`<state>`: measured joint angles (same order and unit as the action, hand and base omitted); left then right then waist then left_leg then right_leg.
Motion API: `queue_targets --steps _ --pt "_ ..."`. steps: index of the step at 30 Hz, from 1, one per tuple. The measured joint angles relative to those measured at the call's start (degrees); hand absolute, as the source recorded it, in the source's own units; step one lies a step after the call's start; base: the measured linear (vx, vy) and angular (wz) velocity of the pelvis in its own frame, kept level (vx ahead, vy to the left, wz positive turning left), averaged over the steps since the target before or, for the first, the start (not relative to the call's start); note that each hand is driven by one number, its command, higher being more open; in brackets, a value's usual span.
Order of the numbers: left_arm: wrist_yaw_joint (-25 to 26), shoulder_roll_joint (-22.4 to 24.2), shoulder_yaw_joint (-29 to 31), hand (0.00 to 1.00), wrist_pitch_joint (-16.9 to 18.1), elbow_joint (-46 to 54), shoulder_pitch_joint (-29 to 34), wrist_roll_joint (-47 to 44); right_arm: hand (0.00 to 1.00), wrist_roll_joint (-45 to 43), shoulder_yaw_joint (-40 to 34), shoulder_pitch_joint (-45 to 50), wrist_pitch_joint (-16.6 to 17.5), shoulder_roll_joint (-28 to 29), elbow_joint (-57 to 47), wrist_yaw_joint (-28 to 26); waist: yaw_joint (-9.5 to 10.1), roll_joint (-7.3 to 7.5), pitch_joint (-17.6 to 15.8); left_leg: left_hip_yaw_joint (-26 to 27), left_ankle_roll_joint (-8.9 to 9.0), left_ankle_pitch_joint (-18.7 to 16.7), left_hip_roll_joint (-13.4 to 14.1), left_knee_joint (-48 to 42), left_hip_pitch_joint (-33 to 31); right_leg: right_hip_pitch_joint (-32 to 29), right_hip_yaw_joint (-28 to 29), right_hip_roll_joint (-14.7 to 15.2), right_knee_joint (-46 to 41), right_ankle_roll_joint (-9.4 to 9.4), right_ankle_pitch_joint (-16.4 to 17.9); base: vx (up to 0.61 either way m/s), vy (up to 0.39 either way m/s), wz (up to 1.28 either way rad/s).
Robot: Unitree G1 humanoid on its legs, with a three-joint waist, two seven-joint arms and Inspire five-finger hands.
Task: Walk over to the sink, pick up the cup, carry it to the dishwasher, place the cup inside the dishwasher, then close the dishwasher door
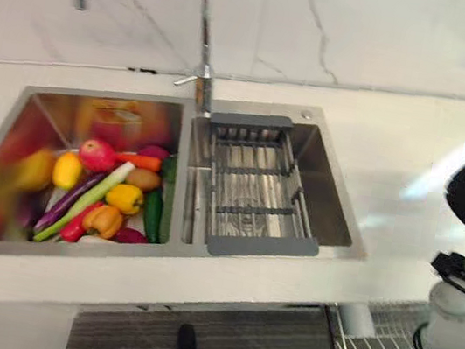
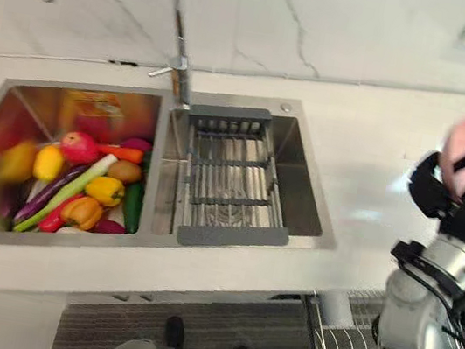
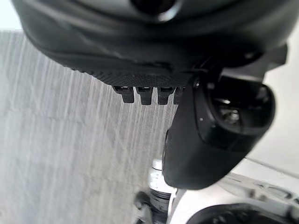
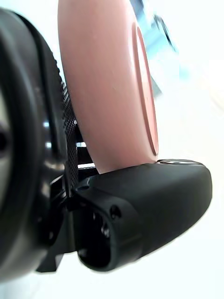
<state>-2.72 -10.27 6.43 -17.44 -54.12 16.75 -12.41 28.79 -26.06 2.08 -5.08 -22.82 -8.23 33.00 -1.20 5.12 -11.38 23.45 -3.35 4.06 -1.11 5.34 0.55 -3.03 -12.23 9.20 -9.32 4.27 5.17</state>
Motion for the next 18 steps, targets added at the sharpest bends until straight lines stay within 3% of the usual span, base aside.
queue_targets --steps 1,3,4,5,6,9,12,15,18 --pt "0.14 -0.09 0.07 1.00 -0.24 0.02 0.11 -0.04 0.00 -0.16 -0.87 0.74 0.07 0.56 0.05 0.26 -0.12 0.44 -0.11 0.76 0.03 -0.23 0.12 -0.02 0.41 -0.01 -0.40 0.15 -0.23 -0.73 0.44 0.06 -0.017 -0.56" --pt "0.50 -0.32 0.72 1.00 -1.54 -0.01 0.40 -0.31 0.00 -0.43 -3.71 2.87 0.93 1.50 1.05 1.50 -1.42 1.04 0.16 2.34 0.14 -0.90 0.94 -0.38 1.07 -0.11 -6.74 1.64 -2.18 -8.77 2.31 0.08 0.002 -0.45" --pt "0.71 -0.32 1.05 1.00 -1.72 -0.03 0.47 -1.21 0.00 -0.43 -4.21 3.17 1.14 1.65 1.35 1.95 -1.42 1.05 0.21 2.91 -0.05 -1.08 1.32 -0.79 0.99 -0.24 -8.42 1.99 -2.66 -11.14 2.40 0.07 0.018 -0.40" --pt "1.29 -0.52 1.60 1.00 -1.80 -0.08 0.66 -2.28 0.00 -0.42 -4.60 3.17 2.03 2.26 2.24 2.76 -1.46 1.51 0.45 3.89 -0.12 -2.06 1.80 -2.49 0.35 -0.79 -9.07 2.30 -3.27 -12.00 2.12 0.07 0.001 -0.45" --pt "1.85 -0.46 3.10 1.00 -1.81 -0.14 0.66 -2.30 0.00 -0.41 -4.49 3.06 3.05 3.04 3.59 3.54 -1.28 2.38 0.94 4.70 0.14 -3.31 2.44 -4.44 -0.77 -1.31 -10.47 2.26 -3.00 -8.37 -0.97 0.06 -0.018 -0.44" --pt "3.05 -0.32 4.98 1.00 -1.27 -0.20 0.90 -3.67 0.00 -0.36 -1.46 2.49 4.45 4.91 6.77 5.89 0.32 3.80 2.13 7.35 0.54 -5.39 4.31 -8.28 -3.31 0.44 -10.86 0.61 5.18 -4.57 -5.32 0.07 -0.029 -0.46" --pt "3.93 0.15 5.02 1.00 -0.67 -0.20 0.87 -4.90 0.00 -0.41 1.19 0.70 4.84 6.35 9.84 6.60 0.46 3.75 2.21 7.55 0.98 -7.02 5.35 -11.94 -4.85 1.92 -11.65 0.01 8.83 -0.79 -8.11 0.03 -0.014 -0.12" --pt "4.29 0.27 5.05 1.00 -0.43 -0.23 0.89 -6.32 0.00 -0.42 1.63 0.86 4.78 7.98 11.36 6.80 0.64 3.46 2.08 6.93 1.44 -7.43 6.26 -13.41 -5.54 1.96 -12.04 -0.61 8.87 -0.76 -8.11 -0.02 -0.017 0.07" --pt "4.24 1.12 5.59 1.00 -0.13 -0.11 0.87 -6.85 0.00 -0.42 1.38 1.84 4.37 8.91 11.46 8.23 0.51 2.03 1.36 5.94 1.41 -7.04 6.24 -13.66 -5.95 2.30 -13.11 -0.69 9.24 -0.57 -7.96 -0.05 -0.001 0.17"
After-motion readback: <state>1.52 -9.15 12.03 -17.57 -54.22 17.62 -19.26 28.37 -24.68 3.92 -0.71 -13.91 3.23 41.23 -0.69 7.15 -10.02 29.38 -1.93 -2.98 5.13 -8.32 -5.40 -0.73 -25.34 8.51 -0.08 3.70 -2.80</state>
